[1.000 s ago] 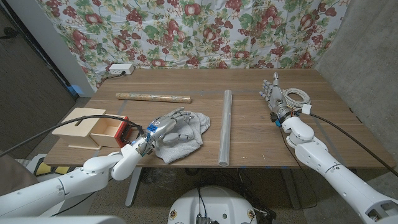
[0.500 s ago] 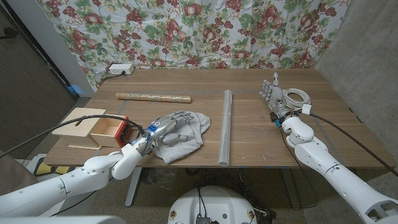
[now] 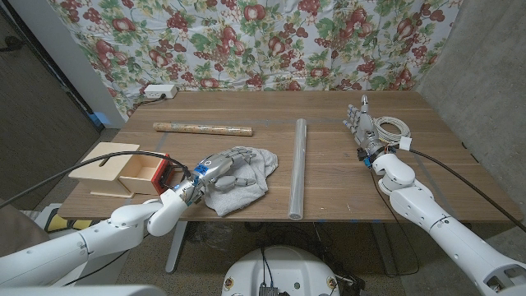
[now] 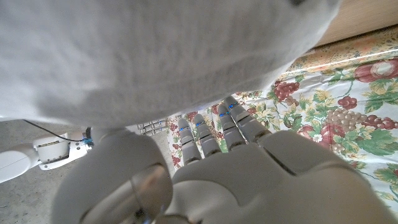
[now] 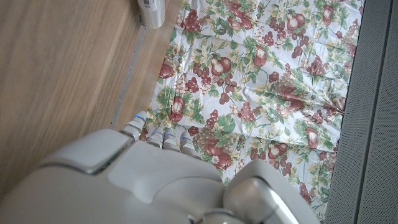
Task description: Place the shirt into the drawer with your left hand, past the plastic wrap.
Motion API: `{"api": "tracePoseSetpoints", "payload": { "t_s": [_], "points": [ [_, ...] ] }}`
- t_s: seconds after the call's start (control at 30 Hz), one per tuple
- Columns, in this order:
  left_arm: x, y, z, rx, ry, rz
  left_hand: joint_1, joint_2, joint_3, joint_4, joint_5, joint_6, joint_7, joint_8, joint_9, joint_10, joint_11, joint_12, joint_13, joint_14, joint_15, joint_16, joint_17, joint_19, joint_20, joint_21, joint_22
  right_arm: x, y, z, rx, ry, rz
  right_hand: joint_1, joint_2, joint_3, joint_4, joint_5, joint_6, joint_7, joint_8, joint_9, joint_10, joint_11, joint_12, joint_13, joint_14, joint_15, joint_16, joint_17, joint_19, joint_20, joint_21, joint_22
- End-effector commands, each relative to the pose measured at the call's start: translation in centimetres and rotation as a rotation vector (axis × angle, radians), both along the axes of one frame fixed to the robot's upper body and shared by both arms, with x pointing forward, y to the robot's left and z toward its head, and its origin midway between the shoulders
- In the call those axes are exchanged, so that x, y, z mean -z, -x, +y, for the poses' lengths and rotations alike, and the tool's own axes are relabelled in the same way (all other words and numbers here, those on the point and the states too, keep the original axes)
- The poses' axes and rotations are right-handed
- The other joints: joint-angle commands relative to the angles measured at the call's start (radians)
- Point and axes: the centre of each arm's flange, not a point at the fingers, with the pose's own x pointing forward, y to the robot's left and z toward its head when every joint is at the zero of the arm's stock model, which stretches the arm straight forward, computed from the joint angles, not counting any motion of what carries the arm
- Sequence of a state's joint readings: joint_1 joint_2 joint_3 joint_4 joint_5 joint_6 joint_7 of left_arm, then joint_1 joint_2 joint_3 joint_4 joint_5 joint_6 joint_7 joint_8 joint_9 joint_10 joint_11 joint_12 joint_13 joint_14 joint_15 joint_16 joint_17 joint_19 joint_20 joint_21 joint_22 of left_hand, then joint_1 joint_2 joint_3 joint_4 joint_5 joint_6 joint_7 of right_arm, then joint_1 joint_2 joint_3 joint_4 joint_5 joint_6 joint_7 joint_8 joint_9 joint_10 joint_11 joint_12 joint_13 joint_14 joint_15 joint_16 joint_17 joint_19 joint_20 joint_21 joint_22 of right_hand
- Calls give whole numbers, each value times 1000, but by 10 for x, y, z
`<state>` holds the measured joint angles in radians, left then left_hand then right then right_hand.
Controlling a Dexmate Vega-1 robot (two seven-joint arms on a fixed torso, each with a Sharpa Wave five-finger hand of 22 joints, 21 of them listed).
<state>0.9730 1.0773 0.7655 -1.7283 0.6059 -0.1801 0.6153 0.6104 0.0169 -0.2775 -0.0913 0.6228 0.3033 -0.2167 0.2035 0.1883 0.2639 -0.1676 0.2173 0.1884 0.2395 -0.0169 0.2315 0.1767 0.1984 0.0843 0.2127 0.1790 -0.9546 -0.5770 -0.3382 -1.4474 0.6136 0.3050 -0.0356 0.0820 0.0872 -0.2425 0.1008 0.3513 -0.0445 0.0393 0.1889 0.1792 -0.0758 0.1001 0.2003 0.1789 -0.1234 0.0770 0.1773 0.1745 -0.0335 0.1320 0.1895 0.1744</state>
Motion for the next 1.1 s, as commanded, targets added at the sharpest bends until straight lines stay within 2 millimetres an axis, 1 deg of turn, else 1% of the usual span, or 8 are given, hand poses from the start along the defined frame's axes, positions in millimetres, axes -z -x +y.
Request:
{"api": "tracePoseSetpoints", "payload": {
  "t_s": [0.03,0.13,0.17,0.23,0.43,0.7,0.8,1.1],
  "points": [
    [1,-1,0,8,-35,2,22,-6,-1,-10,7,12,-1,6,5,9,-4,2,4,-16,-5,-12,3,8,0,3,3,0,-2,0,-3,5,5,3,2,3,-4,-3,8,5,3,5,5,-1,10,6,-3,-6,6,4,-1,-3,4,3],
    [1,-1,-1,8,-39,2,32,-13,-2,-16,9,11,-2,4,5,9,-3,1,4,-18,-29,-17,3,10,-3,1,2,0,-2,0,-2,-2,7,3,2,3,-4,-3,8,5,2,5,5,0,10,6,-3,-6,6,4,-1,-3,4,3],
    [1,-1,-1,8,-39,2,35,-15,-2,-18,10,11,-2,4,5,10,-3,0,4,-19,-18,-19,3,10,-4,1,2,0,-2,0,-2,-3,7,3,2,3,-4,-3,8,5,3,5,5,-1,9,6,-3,-6,6,4,-1,-4,4,3],
    [2,-2,-1,5,-44,6,37,-16,-2,-19,11,11,-2,3,5,10,-4,0,4,-21,-14,-21,3,10,-5,0,2,1,-2,-1,0,1,7,3,1,3,-4,-3,8,5,2,5,5,-1,10,6,-3,-6,6,4,-1,-3,4,3],
    [4,-4,1,-11,-39,27,57,-22,-1,-28,16,13,-2,2,5,11,-3,-4,4,-44,-71,-35,4,4,-6,-5,3,1,-3,-1,-1,-7,12,3,2,4,-3,-3,9,5,3,5,4,-1,9,6,-3,-6,6,4,-1,-3,4,3],
    [8,-5,1,-21,-40,34,63,-22,0,-31,18,22,0,5,5,12,-2,-4,4,-44,-88,-36,4,2,-7,-6,4,1,-2,-1,-1,-2,8,2,2,4,-3,-3,10,5,3,5,4,-2,9,6,-3,-5,6,4,-1,-3,4,3],
    [7,-6,2,-26,-44,36,69,-22,1,-32,20,49,4,15,5,17,0,-4,4,-48,-94,-38,5,1,-7,-7,4,1,-2,-1,-3,0,9,2,2,4,-3,-4,9,5,2,5,4,0,9,6,-3,-5,6,4,-1,-3,4,3],
    [8,-9,2,-28,-73,48,77,-20,3,-34,22,76,2,22,5,19,0,-5,4,-58,-98,-41,5,0,-9,-8,5,2,-2,-1,0,-8,10,2,2,5,-3,-4,11,6,3,5,5,0,10,6,-3,-6,6,4,-2,-3,4,3]
  ]
}}
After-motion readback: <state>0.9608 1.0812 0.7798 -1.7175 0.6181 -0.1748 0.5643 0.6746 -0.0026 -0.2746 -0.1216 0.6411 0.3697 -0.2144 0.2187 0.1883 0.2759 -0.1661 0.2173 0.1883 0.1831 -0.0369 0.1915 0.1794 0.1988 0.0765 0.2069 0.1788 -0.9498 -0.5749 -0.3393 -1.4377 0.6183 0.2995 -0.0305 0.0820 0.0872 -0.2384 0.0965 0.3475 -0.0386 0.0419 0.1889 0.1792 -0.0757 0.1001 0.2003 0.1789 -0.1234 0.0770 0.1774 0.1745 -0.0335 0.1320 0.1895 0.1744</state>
